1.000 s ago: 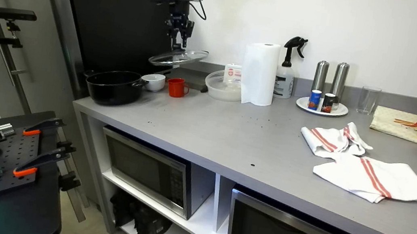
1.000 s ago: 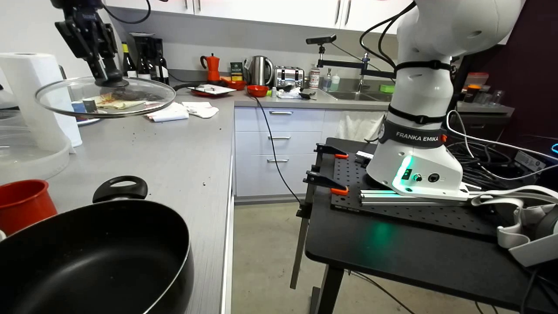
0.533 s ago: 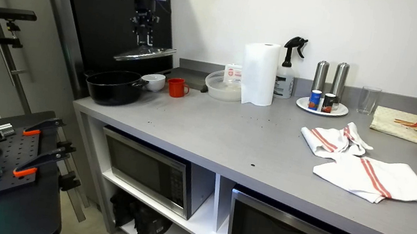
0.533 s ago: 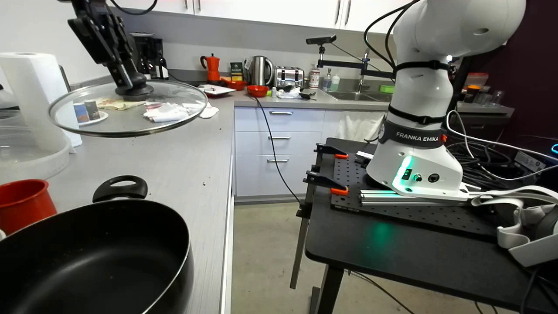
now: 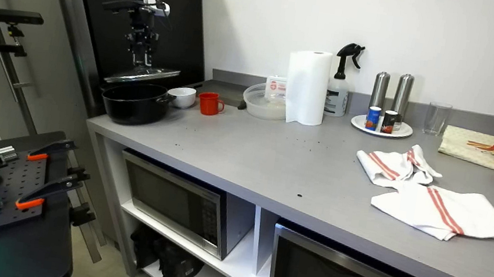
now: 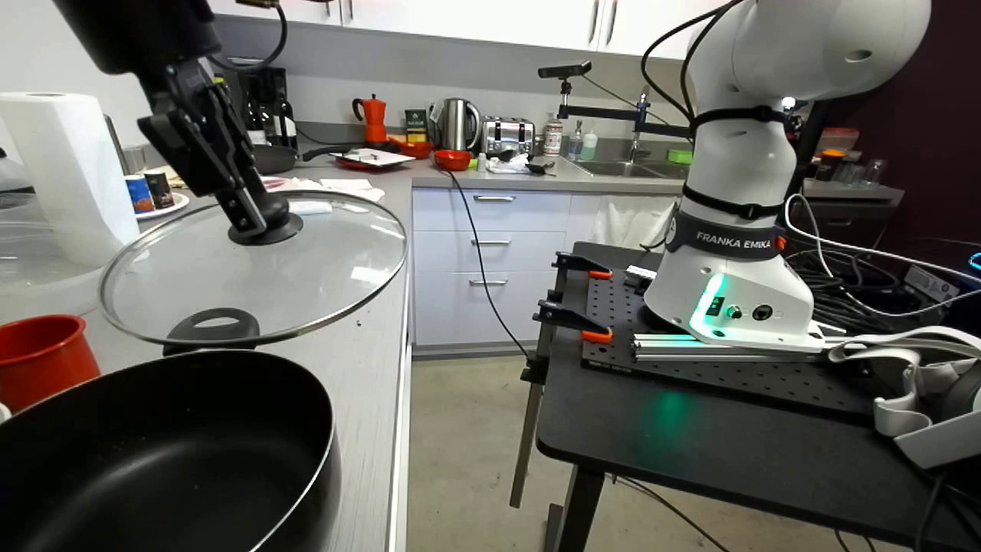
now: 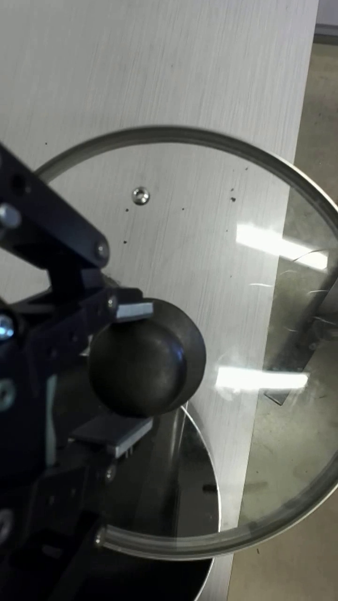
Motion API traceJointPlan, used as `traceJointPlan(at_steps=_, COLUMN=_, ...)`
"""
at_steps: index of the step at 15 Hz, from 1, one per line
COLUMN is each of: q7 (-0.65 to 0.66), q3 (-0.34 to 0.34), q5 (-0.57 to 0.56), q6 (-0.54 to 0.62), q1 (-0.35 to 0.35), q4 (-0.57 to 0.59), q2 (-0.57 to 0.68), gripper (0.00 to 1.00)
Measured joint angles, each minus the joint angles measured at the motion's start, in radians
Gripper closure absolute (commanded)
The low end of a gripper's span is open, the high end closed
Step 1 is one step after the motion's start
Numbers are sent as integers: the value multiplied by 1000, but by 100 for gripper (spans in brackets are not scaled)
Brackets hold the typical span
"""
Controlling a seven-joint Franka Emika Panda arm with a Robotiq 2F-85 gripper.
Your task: Place the lid on the pot
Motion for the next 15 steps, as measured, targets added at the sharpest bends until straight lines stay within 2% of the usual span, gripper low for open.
traceJointPlan(at_steps=7, q7=72, q3=20, q5=-30, q6=78, q1=78, q4=30, q2=75, gripper=75)
traceJointPlan(at_steps=15, q7=76, q3=20, q5=-41, q6=100, q1=120, q4=157, q2=197, gripper=75)
